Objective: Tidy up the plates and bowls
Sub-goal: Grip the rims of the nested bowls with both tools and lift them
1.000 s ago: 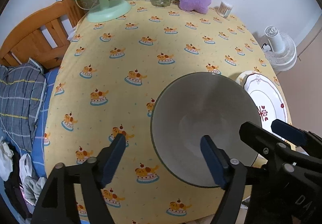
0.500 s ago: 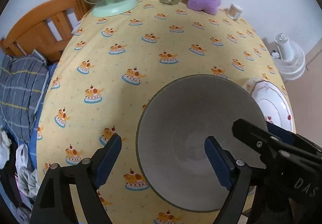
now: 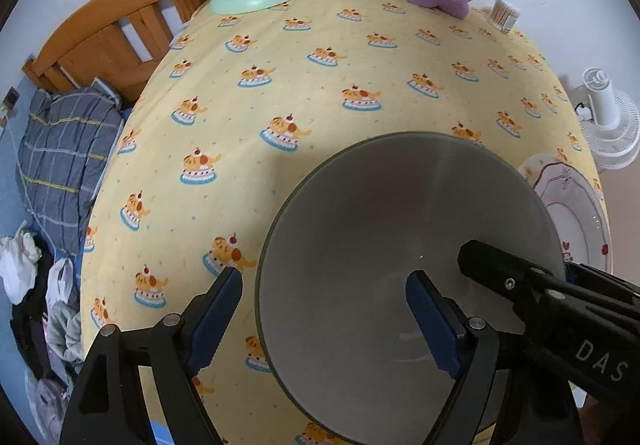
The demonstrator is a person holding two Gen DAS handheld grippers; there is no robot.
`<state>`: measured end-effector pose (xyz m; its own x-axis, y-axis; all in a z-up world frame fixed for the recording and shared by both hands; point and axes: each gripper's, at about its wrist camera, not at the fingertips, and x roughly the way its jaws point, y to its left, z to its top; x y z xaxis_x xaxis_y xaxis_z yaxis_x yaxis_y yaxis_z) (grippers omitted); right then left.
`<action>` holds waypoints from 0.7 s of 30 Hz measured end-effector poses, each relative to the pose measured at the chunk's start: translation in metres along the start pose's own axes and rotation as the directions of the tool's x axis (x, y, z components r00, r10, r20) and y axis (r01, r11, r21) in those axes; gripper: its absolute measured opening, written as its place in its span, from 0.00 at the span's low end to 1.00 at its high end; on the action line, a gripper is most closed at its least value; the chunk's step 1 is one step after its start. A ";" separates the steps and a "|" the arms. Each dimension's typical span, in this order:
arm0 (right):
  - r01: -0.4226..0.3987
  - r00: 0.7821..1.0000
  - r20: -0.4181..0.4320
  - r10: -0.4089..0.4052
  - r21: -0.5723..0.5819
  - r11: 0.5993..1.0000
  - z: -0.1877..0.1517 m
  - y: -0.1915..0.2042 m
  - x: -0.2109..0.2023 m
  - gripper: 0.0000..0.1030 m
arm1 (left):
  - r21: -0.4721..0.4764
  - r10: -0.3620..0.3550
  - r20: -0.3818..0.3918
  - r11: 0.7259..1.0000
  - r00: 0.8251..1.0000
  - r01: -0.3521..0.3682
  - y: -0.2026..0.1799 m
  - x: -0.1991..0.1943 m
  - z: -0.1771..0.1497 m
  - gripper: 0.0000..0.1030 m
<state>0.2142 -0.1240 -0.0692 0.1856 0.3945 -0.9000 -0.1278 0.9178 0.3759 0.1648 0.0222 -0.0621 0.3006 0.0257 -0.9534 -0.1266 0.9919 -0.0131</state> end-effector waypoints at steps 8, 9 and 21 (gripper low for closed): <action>-0.056 0.997 -0.052 0.057 0.022 0.998 0.001 -0.001 0.013 0.31 | -0.029 0.022 -0.027 0.999 0.999 -0.022 0.005 0.007 0.001 0.75; -0.055 0.997 -0.054 0.056 0.020 0.998 0.001 0.000 0.014 0.31 | -0.024 0.022 -0.031 0.999 0.999 -0.023 0.005 0.008 0.001 0.74; 0.022 1.000 -0.014 -0.021 0.077 0.997 -0.003 0.008 0.015 0.31 | 0.057 -0.088 -0.007 0.994 0.996 0.088 0.013 0.014 0.006 0.71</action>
<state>0.2129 -0.1107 -0.0798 0.1749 0.3745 -0.9106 -0.0486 0.9270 0.3719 0.1726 0.0366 -0.0737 0.3042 -0.0623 -0.9506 -0.0457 0.9958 -0.0799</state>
